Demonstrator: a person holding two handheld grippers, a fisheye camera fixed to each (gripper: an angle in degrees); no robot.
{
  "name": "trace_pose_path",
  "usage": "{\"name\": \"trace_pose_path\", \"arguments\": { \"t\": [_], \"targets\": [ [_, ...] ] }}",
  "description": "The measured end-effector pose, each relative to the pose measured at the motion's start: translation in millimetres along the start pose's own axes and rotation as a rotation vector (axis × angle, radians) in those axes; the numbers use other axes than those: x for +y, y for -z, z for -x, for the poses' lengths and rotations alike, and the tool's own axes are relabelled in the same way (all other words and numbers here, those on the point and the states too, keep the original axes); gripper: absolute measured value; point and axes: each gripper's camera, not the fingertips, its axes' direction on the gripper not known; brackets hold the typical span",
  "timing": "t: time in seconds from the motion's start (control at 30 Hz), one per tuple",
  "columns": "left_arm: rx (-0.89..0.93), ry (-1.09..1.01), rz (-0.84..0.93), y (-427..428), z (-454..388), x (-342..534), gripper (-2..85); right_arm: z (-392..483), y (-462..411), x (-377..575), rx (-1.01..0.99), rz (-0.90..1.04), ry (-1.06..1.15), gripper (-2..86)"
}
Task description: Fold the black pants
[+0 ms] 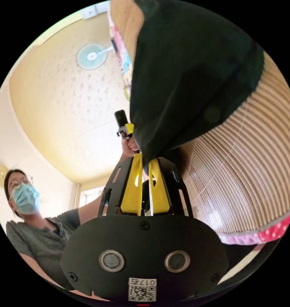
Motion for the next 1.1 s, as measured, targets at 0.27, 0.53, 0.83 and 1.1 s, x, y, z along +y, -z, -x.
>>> {"name": "trace_pose_path", "arguments": {
  "t": [0.27,0.53,0.83,1.1],
  "targets": [
    [0.202,-0.174,-0.334,-81.1,-70.7,50.2,8.8,107.1,75.3,81.8,0.244,0.183,0.333,1.3],
    [0.001,-0.241,-0.476,-138.6,-181.5,54.1,4.7,191.6,116.2,160.4,0.188,0.176,0.537,1.1],
    [-0.194,-0.609,-0.623,-144.6,-400.1,112.5,3.7,339.1,141.9,296.7,0.042,0.276,1.028,1.0],
    [-0.218,-0.793,-0.746,-138.4,-492.6,157.8,3.8,416.0,112.1,350.5,-0.012,0.332,1.243,1.0]
  ]
}}
